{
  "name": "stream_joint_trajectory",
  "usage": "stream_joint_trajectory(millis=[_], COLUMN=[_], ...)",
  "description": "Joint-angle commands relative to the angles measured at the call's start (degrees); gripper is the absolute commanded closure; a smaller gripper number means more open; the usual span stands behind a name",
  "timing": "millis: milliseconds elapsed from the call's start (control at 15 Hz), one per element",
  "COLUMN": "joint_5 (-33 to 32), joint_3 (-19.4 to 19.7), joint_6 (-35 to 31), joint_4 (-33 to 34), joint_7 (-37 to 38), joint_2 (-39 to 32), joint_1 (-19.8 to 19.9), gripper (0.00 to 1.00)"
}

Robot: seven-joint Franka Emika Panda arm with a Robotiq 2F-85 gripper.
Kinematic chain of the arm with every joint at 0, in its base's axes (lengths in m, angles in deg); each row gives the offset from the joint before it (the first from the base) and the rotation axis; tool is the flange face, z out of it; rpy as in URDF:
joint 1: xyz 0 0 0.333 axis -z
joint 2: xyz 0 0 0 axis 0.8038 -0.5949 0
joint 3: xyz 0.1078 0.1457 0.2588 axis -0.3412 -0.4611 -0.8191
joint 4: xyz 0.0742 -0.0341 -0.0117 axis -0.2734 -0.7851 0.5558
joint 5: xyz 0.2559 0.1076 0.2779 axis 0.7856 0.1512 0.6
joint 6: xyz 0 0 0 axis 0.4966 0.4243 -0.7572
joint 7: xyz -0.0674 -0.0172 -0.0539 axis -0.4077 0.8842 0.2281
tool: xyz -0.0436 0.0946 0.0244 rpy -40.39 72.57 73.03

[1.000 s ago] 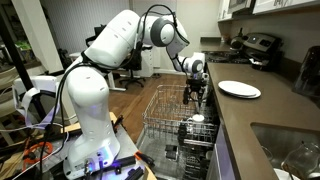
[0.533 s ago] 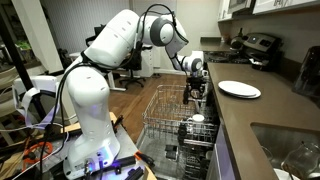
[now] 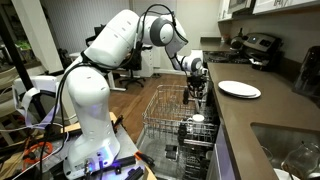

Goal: Remove the plate from the plate dryer and put it on top of the two white plates

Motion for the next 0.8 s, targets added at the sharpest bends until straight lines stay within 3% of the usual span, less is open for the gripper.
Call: stream_joint_trajectory(millis=[0,200,333,400,533,733], joint_5=[0.14,0.36,0.53,0.57,0.71,0.93], joint_3=[-0.73,-0.98,-1.24,-1.36,-1.69,-2.14], joint_6=[-1.71,-2.74,-3.28,-3.53,-3.65,-3.72], joint_4=[0.67,0.76,0.88,0.91,0.95,0.94], joint_7=[-2.39,-2.59,-2.80,-2.78,-2.88,-3.24], joint_2=[-0.63,-1.11,-1.49,-1.68,-1.95,-2.31], joint_1=[0.93,1.17,1.35,1.34,1.34,1.44], gripper=[0.58,0.45,0.44,0.70,0.71,0.91])
